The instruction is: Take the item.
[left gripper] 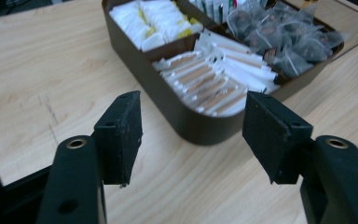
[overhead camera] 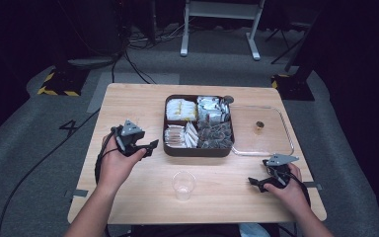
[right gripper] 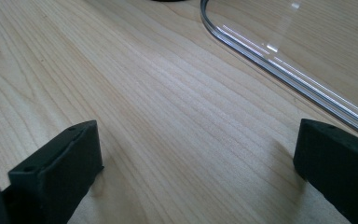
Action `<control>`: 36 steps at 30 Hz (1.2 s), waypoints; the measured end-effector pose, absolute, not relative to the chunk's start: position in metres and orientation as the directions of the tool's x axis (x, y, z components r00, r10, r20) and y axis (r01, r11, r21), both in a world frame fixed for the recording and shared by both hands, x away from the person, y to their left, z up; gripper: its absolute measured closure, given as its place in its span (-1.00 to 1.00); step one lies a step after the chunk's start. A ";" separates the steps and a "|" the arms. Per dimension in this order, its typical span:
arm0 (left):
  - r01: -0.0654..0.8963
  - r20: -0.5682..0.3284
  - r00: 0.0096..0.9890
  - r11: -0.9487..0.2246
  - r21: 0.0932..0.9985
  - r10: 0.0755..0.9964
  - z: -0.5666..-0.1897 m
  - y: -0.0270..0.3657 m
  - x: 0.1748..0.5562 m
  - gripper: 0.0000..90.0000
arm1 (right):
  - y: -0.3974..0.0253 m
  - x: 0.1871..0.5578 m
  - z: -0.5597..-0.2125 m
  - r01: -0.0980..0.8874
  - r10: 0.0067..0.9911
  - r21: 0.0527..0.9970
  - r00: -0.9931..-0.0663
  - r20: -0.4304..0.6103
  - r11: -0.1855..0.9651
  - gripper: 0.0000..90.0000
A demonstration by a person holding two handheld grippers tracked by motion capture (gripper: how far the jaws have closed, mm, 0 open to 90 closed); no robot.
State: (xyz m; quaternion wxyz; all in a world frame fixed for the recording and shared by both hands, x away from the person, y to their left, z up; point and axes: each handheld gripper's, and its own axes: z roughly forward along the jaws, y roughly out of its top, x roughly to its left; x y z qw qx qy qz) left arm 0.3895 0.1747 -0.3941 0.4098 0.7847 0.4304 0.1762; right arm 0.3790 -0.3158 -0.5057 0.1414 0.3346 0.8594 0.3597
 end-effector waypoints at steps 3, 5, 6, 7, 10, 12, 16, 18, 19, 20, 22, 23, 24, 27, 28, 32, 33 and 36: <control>0.524 -0.070 0.579 -0.305 0.796 0.812 -0.388 0.166 0.401 -0.11 | -0.316 0.379 -0.506 0.473 0.677 0.713 -0.736 -0.002 0.517 -0.98; 0.521 -0.072 0.586 -0.307 0.797 0.807 -0.385 0.161 0.407 -0.11 | -0.316 0.379 -0.506 0.473 0.677 0.713 -0.736 -0.002 0.517 -0.98; 0.516 -0.072 0.594 -0.310 0.798 0.801 -0.383 0.158 0.411 -0.11 | -0.316 0.379 -0.506 0.473 0.677 0.713 -0.736 -0.002 0.517 -0.98; 0.511 -0.067 0.599 -0.316 0.799 0.798 -0.381 0.156 0.415 -0.09 | -0.316 0.379 -0.506 0.473 0.677 0.713 -0.736 -0.002 0.517 -0.98; 0.493 -0.052 0.613 -0.329 0.806 0.788 -0.378 0.149 0.426 -0.08 | -0.316 0.379 -0.506 0.473 0.677 0.713 -0.736 -0.002 0.517 -0.98; 0.491 -0.061 0.621 -0.327 0.808 0.781 -0.377 0.145 0.434 -0.08 | -0.316 0.379 -0.506 0.473 0.677 0.713 -0.736 -0.003 0.518 -0.98; 0.491 -0.082 0.633 -0.317 0.811 0.770 -0.376 0.139 0.449 -0.09 | -0.316 0.379 -0.506 0.474 0.677 0.713 -0.736 -0.002 0.517 -0.98; 0.502 -0.095 0.632 -0.313 0.806 0.769 -0.376 0.135 0.455 -0.08 | -0.316 0.379 -0.506 0.474 0.677 0.713 -0.736 -0.002 0.517 -0.98; 0.501 -0.093 0.632 -0.314 0.806 0.769 -0.375 0.134 0.458 -0.08 | -0.316 0.379 -0.506 0.473 0.677 0.713 -0.736 -0.002 0.517 -0.98; 0.501 -0.087 0.631 -0.320 0.805 0.771 -0.375 0.132 0.460 -0.09 | -0.316 0.379 -0.506 0.473 0.677 0.713 -0.736 -0.002 0.517 -0.98; 0.494 -0.077 0.630 -0.322 0.808 0.773 -0.375 0.129 0.466 -0.09 | -0.316 0.379 -0.506 0.473 0.677 0.713 -0.736 -0.002 0.517 -0.98; 0.495 -0.077 0.632 -0.325 0.806 0.771 -0.374 0.127 0.469 -0.08 | -0.316 0.379 -0.506 0.474 0.678 0.713 -0.735 -0.002 0.516 -0.98; 0.493 -0.081 0.633 -0.320 0.809 0.770 -0.374 0.125 0.472 -0.08 | -0.316 0.379 -0.506 0.474 0.678 0.713 -0.735 -0.002 0.516 -0.98; 0.485 -0.078 0.635 -0.318 0.815 0.768 -0.374 0.120 0.482 -0.07 | -0.316 0.379 -0.506 0.473 0.677 0.713 -0.736 -0.004 0.518 -0.98; 0.487 -0.081 0.638 -0.320 0.812 0.766 -0.374 0.118 0.485 -0.07 | -0.316 0.379 -0.506 0.474 0.678 0.713 -0.735 -0.004 0.517 -0.98; 0.484 -0.061 0.645 -0.345 0.804 0.761 -0.379 0.111 0.500 -0.10 | -0.315 0.380 -0.506 0.474 0.680 0.713 -0.733 -0.005 0.516 -0.98; 0.482 -0.051 0.648 -0.357 0.801 0.760 -0.380 0.110 0.503 -0.10 | -0.315 0.380 -0.506 0.474 0.680 0.714 -0.733 -0.004 0.516 -0.98; 0.490 -0.058 0.648 -0.357 0.795 0.759 -0.383 0.105 0.513 -0.11 | -0.315 0.380 -0.506 0.474 0.680 0.713 -0.733 -0.005 0.516 -0.98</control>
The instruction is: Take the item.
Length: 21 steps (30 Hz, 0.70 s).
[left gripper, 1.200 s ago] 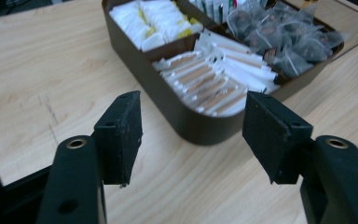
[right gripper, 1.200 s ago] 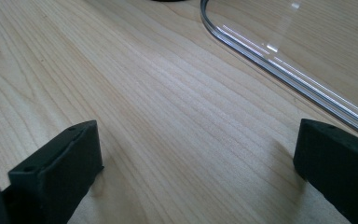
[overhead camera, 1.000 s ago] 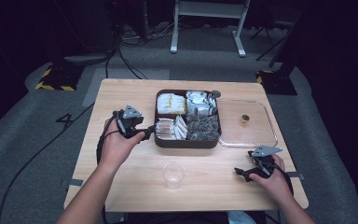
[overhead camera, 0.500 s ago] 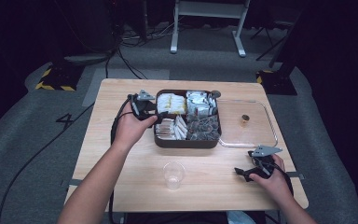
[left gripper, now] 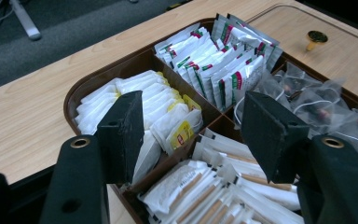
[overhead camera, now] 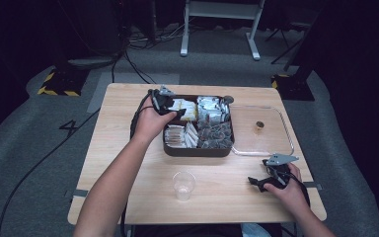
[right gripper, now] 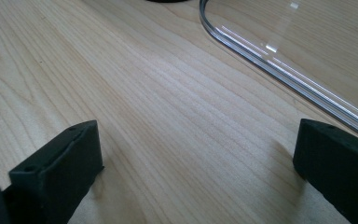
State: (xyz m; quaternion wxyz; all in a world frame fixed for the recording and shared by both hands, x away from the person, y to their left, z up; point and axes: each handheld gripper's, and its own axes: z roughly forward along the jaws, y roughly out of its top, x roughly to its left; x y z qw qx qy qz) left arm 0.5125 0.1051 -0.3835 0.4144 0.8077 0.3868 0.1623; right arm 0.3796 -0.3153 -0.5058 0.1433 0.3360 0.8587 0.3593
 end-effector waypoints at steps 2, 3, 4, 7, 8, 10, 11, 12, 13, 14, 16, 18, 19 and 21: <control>0.494 -0.065 0.649 -0.355 0.794 0.758 -0.387 0.101 0.519 -0.11 | -0.315 0.380 -0.506 0.474 0.680 0.713 -0.733 -0.005 0.516 -0.97; 0.493 -0.066 0.649 -0.353 0.795 0.758 -0.389 0.099 0.522 -0.11 | -0.315 0.380 -0.506 0.474 0.680 0.713 -0.733 -0.005 0.516 -0.97; 0.494 -0.061 0.649 -0.359 0.792 0.758 -0.391 0.098 0.525 -0.11 | -0.315 0.380 -0.506 0.474 0.680 0.713 -0.733 -0.004 0.516 -0.98; 0.497 -0.061 0.653 -0.367 0.786 0.755 -0.397 0.094 0.531 -0.10 | -0.315 0.380 -0.506 0.474 0.680 0.713 -0.733 -0.004 0.516 -0.98; 0.506 -0.071 0.650 -0.361 0.784 0.757 -0.401 0.092 0.534 -0.10 | -0.315 0.380 -0.506 0.474 0.680 0.713 -0.733 -0.004 0.516 -0.98; 0.514 -0.077 0.649 -0.362 0.778 0.757 -0.406 0.091 0.538 -0.10 | -0.315 0.380 -0.506 0.474 0.680 0.713 -0.733 -0.005 0.516 -0.98; 0.515 -0.074 0.648 -0.364 0.776 0.758 -0.409 0.092 0.541 -0.10 | -0.315 0.380 -0.506 0.474 0.680 0.713 -0.733 -0.005 0.516 -0.97; 0.521 -0.078 0.643 -0.360 0.774 0.762 -0.412 0.092 0.543 -0.10 | -0.315 0.380 -0.506 0.474 0.680 0.713 -0.733 -0.004 0.516 -0.98; 0.522 -0.074 0.640 -0.362 0.772 0.765 -0.415 0.093 0.546 -0.10 | -0.315 0.380 -0.506 0.474 0.680 0.713 -0.733 -0.005 0.516 -0.98; 0.530 -0.082 0.635 -0.356 0.770 0.768 -0.417 0.094 0.548 -0.10 | -0.315 0.380 -0.506 0.474 0.680 0.713 -0.733 -0.005 0.516 -0.98; 0.540 -0.088 0.629 -0.352 0.764 0.773 -0.422 0.096 0.552 -0.10 | -0.315 0.380 -0.506 0.474 0.680 0.713 -0.733 -0.005 0.516 -0.98; 0.550 -0.100 0.629 -0.350 0.759 0.771 -0.427 0.095 0.555 -0.08 | -0.315 0.380 -0.506 0.474 0.680 0.713 -0.733 -0.005 0.516 -0.98; 0.557 -0.104 0.626 -0.349 0.754 0.773 -0.429 0.095 0.556 -0.08 | -0.315 0.380 -0.506 0.474 0.680 0.713 -0.733 -0.005 0.516 -0.98; 0.567 -0.109 0.630 -0.359 0.742 0.769 -0.433 0.093 0.559 -0.05 | -0.315 0.380 -0.506 0.474 0.680 0.713 -0.733 -0.004 0.516 -0.98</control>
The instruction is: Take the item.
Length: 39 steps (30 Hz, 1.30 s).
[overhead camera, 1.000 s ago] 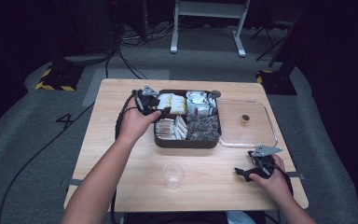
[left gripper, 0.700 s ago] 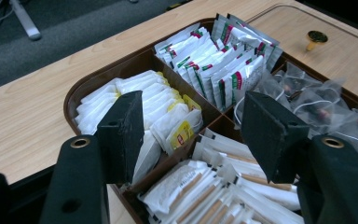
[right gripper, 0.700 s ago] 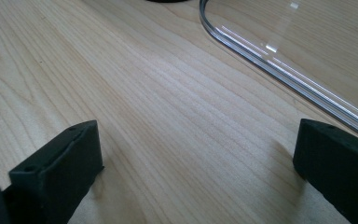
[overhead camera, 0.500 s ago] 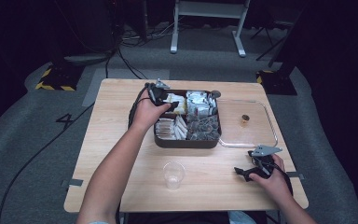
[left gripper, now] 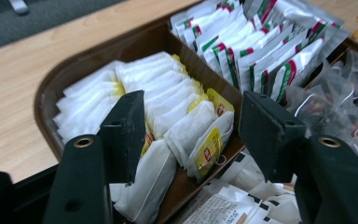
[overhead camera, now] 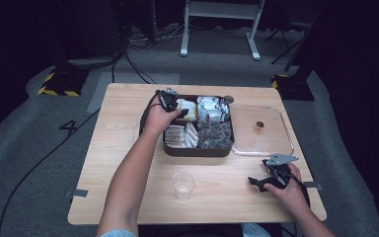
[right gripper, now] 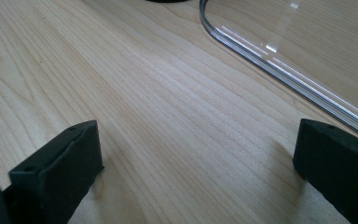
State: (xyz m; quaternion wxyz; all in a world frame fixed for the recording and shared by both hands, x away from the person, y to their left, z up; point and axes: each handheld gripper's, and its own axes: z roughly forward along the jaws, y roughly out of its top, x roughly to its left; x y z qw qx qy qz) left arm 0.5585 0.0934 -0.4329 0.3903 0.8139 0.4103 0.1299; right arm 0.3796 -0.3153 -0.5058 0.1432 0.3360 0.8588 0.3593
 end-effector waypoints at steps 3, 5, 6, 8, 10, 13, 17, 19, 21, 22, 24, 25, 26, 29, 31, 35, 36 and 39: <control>0.586 -0.128 0.625 -0.355 0.729 0.770 -0.436 0.092 0.561 0.02 | -0.315 0.380 -0.506 0.474 0.680 0.713 -0.734 -0.005 0.517 -0.98; 0.591 -0.133 0.629 -0.359 0.723 0.766 -0.436 0.091 0.563 0.06 | -0.315 0.380 -0.506 0.474 0.679 0.713 -0.734 -0.005 0.517 -0.98; 0.596 -0.134 0.631 -0.366 0.715 0.764 -0.437 0.090 0.564 0.07 | -0.315 0.380 -0.506 0.474 0.680 0.713 -0.734 -0.005 0.517 -0.97; 0.607 -0.136 0.630 -0.375 0.701 0.764 -0.439 0.089 0.566 0.14 | -0.315 0.380 -0.506 0.474 0.679 0.713 -0.734 -0.005 0.516 -0.98; 0.624 -0.149 0.623 -0.373 0.687 0.768 -0.440 0.089 0.567 0.24 | -0.315 0.380 -0.506 0.474 0.679 0.713 -0.734 -0.005 0.517 -0.97; 0.634 -0.156 0.625 -0.381 0.672 0.765 -0.445 0.087 0.567 0.33 | -0.315 0.380 -0.506 0.474 0.679 0.713 -0.734 -0.005 0.517 -0.98; 0.632 -0.143 0.633 -0.401 0.663 0.761 -0.449 0.085 0.568 0.34 | -0.315 0.380 -0.506 0.474 0.679 0.713 -0.734 -0.005 0.517 -0.97; 0.632 -0.137 0.632 -0.406 0.660 0.763 -0.451 0.084 0.568 0.34 | -0.315 0.380 -0.506 0.473 0.679 0.713 -0.734 -0.005 0.517 -0.98; 0.634 -0.147 0.633 -0.400 0.662 0.760 -0.452 0.082 0.568 0.41 | -0.315 0.380 -0.506 0.474 0.679 0.713 -0.734 -0.005 0.517 -0.98; 0.635 -0.152 0.634 -0.398 0.663 0.758 -0.453 0.082 0.568 0.44 | -0.315 0.380 -0.506 0.474 0.679 0.713 -0.734 -0.005 0.517 -0.98; 0.635 -0.156 0.637 -0.400 0.661 0.755 -0.453 0.081 0.568 0.48 | -0.315 0.380 -0.506 0.474 0.679 0.713 -0.734 -0.005 0.517 -0.98; 0.635 -0.154 0.638 -0.403 0.659 0.754 -0.453 0.080 0.568 0.52 | -0.315 0.380 -0.506 0.474 0.679 0.713 -0.734 -0.005 0.517 -0.98; 0.638 -0.158 0.640 -0.406 0.654 0.752 -0.453 0.080 0.568 0.60 | -0.315 0.380 -0.506 0.474 0.679 0.713 -0.734 -0.005 0.517 -0.98; 0.648 -0.164 0.638 -0.410 0.642 0.752 -0.453 0.079 0.569 0.69 | -0.315 0.380 -0.506 0.474 0.679 0.713 -0.734 -0.005 0.517 -0.98; 0.653 -0.170 0.636 -0.407 0.639 0.753 -0.454 0.079 0.570 0.71 | -0.315 0.380 -0.506 0.474 0.679 0.713 -0.734 -0.005 0.517 -0.97; 0.643 -0.161 0.650 -0.425 0.637 0.743 -0.454 0.078 0.569 0.92 | -0.315 0.380 -0.506 0.474 0.679 0.713 -0.734 -0.005 0.517 -0.97; 0.639 -0.152 0.653 -0.433 0.635 0.741 -0.454 0.077 0.569 0.92 | -0.315 0.380 -0.506 0.474 0.679 0.713 -0.734 -0.005 0.517 -0.97; 0.618 -0.126 0.672 -0.459 0.638 0.730 -0.452 0.074 0.568 0.99 | -0.315 0.380 -0.506 0.474 0.679 0.713 -0.734 -0.005 0.517 -0.98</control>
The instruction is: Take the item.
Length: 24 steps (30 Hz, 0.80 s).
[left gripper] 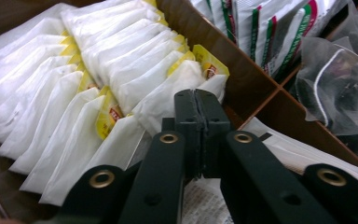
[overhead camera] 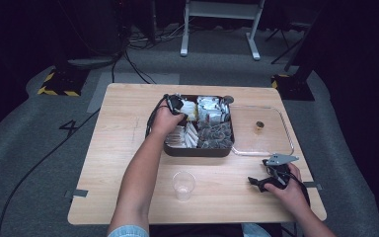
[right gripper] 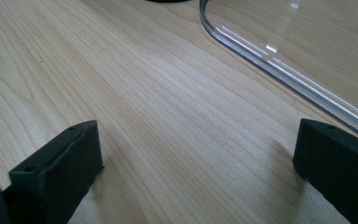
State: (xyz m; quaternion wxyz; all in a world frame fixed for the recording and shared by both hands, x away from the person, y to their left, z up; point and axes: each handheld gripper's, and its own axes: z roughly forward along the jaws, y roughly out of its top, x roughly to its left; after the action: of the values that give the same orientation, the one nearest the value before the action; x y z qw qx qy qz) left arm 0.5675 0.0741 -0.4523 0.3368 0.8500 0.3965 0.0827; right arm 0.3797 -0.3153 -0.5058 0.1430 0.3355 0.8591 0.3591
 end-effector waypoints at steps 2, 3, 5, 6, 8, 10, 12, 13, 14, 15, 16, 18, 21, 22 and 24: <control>0.606 -0.115 0.682 -0.470 0.642 0.722 -0.451 0.072 0.566 1.00 | -0.315 0.380 -0.506 0.474 0.679 0.713 -0.734 -0.005 0.517 -0.97; 0.598 -0.107 0.688 -0.478 0.644 0.718 -0.449 0.072 0.566 1.00 | -0.315 0.380 -0.506 0.474 0.679 0.713 -0.734 -0.005 0.517 -0.97; 0.582 -0.094 0.699 -0.487 0.651 0.709 -0.446 0.072 0.565 1.00 | -0.315 0.380 -0.506 0.474 0.679 0.713 -0.734 -0.004 0.517 -0.97; 0.578 -0.093 0.701 -0.486 0.656 0.707 -0.445 0.072 0.565 1.00 | -0.315 0.380 -0.506 0.474 0.679 0.713 -0.734 -0.005 0.517 -0.97; 0.564 -0.082 0.706 -0.489 0.665 0.703 -0.440 0.074 0.564 1.00 | -0.315 0.380 -0.506 0.474 0.679 0.713 -0.734 -0.005 0.517 -0.98; 0.551 -0.066 0.706 -0.489 0.676 0.705 -0.435 0.075 0.563 1.00 | -0.315 0.380 -0.506 0.474 0.679 0.713 -0.734 -0.005 0.517 -0.98; 0.540 -0.064 0.706 -0.478 0.693 0.706 -0.430 0.079 0.562 1.00 | -0.315 0.380 -0.506 0.474 0.679 0.713 -0.734 -0.005 0.517 -0.98; 0.538 -0.063 0.706 -0.477 0.695 0.705 -0.428 0.081 0.561 1.00 | -0.315 0.380 -0.506 0.474 0.679 0.713 -0.734 -0.004 0.517 -0.97; 0.534 -0.060 0.705 -0.473 0.700 0.706 -0.425 0.082 0.560 1.00 | -0.315 0.380 -0.506 0.474 0.679 0.713 -0.734 -0.005 0.517 -0.98; 0.531 -0.060 0.707 -0.474 0.702 0.704 -0.423 0.084 0.559 1.00 | -0.315 0.380 -0.506 0.474 0.679 0.713 -0.734 -0.005 0.517 -0.98; 0.525 -0.057 0.710 -0.474 0.706 0.702 -0.421 0.085 0.558 1.00 | -0.315 0.380 -0.506 0.474 0.679 0.713 -0.734 -0.005 0.517 -0.98; 0.516 -0.052 0.713 -0.473 0.715 0.699 -0.416 0.087 0.555 1.00 | -0.315 0.380 -0.506 0.474 0.679 0.713 -0.734 -0.005 0.517 -0.98; 0.501 -0.052 0.723 -0.472 0.725 0.688 -0.408 0.087 0.549 1.00 | -0.315 0.380 -0.506 0.474 0.680 0.713 -0.734 -0.005 0.516 -0.98; 0.495 -0.050 0.726 -0.470 0.731 0.686 -0.405 0.087 0.547 1.00 | -0.315 0.380 -0.506 0.474 0.679 0.714 -0.734 -0.005 0.516 -0.98; 0.487 -0.050 0.734 -0.473 0.735 0.677 -0.399 0.087 0.543 1.00 | -0.315 0.380 -0.506 0.474 0.680 0.714 -0.733 -0.005 0.516 -0.98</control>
State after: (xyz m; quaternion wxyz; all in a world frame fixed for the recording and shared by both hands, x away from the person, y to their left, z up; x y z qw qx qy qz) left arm 0.5426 0.0872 -0.3989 0.3823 0.8490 0.3428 0.1248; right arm 0.3796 -0.3152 -0.5058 0.1434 0.3357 0.8588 0.3594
